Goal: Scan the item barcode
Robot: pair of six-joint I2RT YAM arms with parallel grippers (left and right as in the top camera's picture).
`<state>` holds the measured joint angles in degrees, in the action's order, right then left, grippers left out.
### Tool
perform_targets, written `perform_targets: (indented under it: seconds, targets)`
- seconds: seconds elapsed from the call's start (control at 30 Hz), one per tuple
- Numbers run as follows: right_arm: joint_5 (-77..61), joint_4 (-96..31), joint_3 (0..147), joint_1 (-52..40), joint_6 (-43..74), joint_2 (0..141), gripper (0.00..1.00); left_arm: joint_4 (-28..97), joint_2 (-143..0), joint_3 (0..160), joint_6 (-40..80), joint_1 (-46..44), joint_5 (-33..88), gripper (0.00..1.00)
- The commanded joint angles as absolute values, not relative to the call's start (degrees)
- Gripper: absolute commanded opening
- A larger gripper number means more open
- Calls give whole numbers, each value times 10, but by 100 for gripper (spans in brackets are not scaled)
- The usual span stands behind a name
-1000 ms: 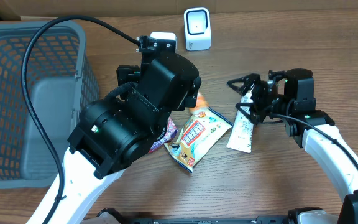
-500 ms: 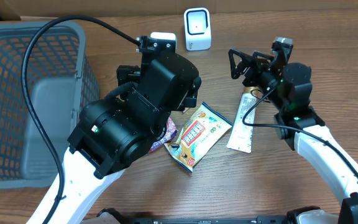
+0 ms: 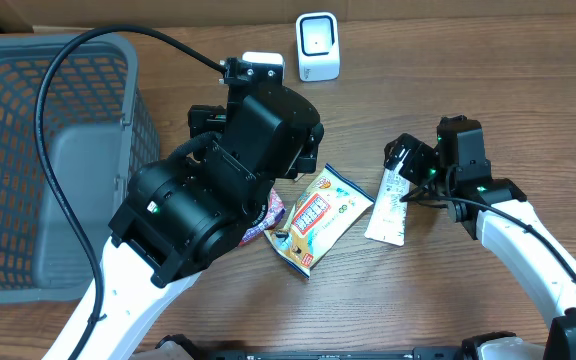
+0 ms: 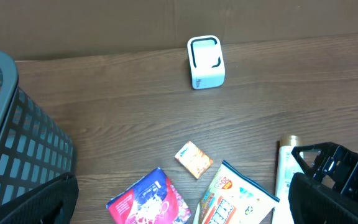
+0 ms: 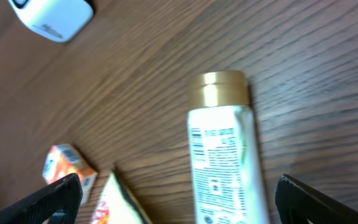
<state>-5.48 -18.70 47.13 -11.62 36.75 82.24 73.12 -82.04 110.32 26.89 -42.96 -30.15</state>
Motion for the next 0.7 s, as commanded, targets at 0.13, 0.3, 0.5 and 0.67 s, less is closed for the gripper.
perform_targets:
  seconds: [0.13,0.3,0.5,0.67]
  targets:
    - [-35,-295,468,-115,344,823,100,733,-822,1112,275,-427,-300,100]
    - [-83,-268,433,-115,297,823,100,733,-822,1112,275,-427,-300,100]
    - [-193,-164,360,-75,273,829,100,733,-822,1112,275,-427,-300,100]
    - [-286,-133,336,-10,185,879,100,733,-822,1112,275,-427,-300,100]
